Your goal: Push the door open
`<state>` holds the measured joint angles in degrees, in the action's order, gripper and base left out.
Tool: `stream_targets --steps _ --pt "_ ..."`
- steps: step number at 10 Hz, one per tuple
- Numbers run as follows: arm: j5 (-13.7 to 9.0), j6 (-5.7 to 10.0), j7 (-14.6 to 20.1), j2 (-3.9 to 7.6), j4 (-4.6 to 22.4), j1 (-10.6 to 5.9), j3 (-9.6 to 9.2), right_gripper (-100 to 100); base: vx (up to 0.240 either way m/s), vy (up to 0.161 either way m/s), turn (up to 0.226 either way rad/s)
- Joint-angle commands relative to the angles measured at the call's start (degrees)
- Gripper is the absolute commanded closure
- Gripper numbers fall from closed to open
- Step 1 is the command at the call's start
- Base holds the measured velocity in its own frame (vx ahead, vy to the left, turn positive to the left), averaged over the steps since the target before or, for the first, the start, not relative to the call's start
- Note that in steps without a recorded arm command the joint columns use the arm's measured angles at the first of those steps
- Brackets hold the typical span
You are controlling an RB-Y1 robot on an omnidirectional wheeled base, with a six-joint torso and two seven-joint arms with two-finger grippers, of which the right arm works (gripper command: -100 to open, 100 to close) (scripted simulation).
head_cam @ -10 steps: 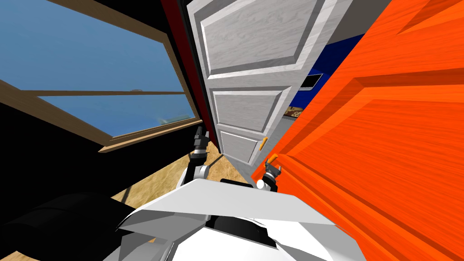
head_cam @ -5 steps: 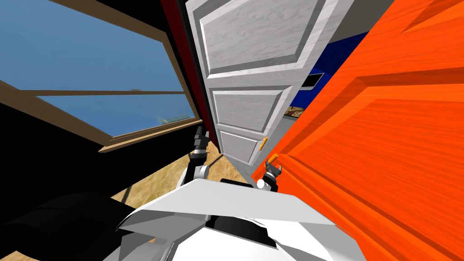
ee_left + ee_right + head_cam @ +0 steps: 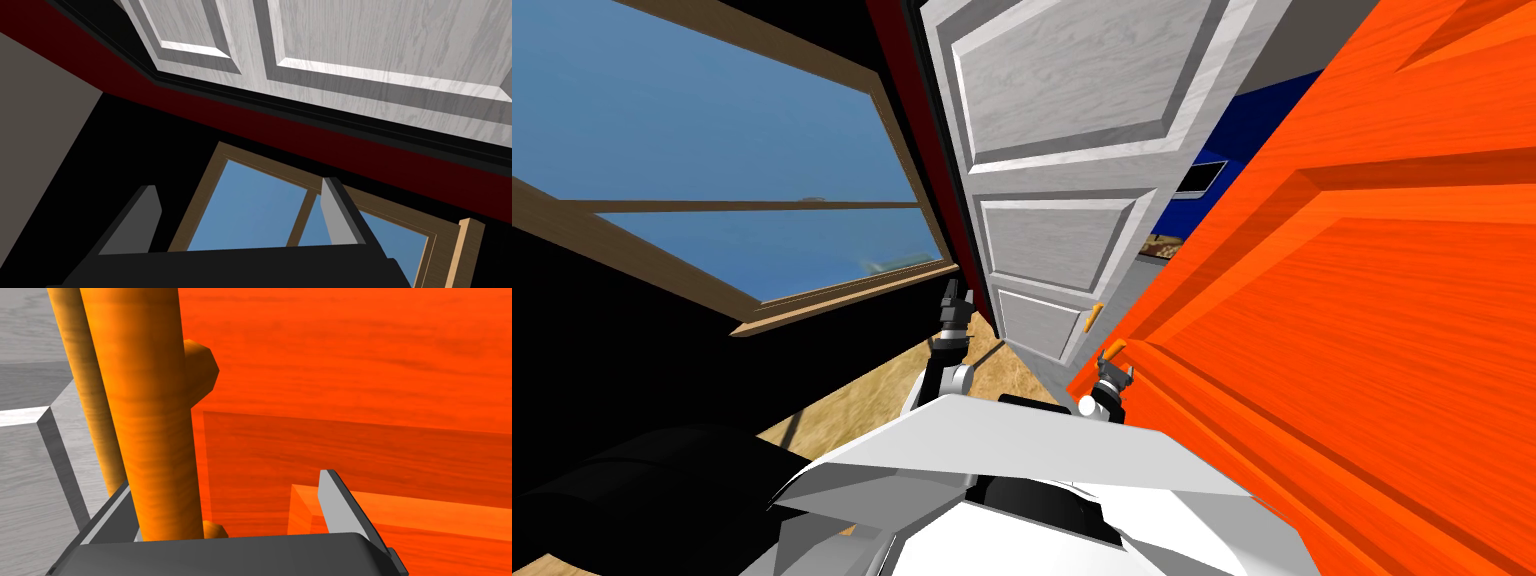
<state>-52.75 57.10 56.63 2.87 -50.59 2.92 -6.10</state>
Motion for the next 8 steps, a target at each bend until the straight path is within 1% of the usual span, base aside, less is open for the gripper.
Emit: stream_targets --steps 1,2,3,4,6,7,8 --pt "-0.3 0.67 -0.1 1.95 0.6 1.04 1.43 100 0.000 0.000 0.000" --pt "-0.3 0.62 -0.5 0.45 0.3 -0.21 1.87 100 0.029 -0.031 0.129" --pt "-0.3 0.80 -0.6 0.55 0.4 -0.31 2.25 100 0.050 -0.069 0.098" --pt "-0.4 0.97 -0.6 0.65 0.6 -0.41 2.64 100 0.060 -0.057 0.009" --pt "-0.4 0.97 -0.6 0.65 0.6 -0.41 2.64 100 0.032 -0.030 0.005" --pt "-0.5 1.44 -0.7 0.89 1.0 -0.68 3.67 100 0.020 -0.032 0.027" --pt "-0.5 1.44 -0.7 0.89 1.0 -0.68 3.67 100 0.008 -0.038 0.023"
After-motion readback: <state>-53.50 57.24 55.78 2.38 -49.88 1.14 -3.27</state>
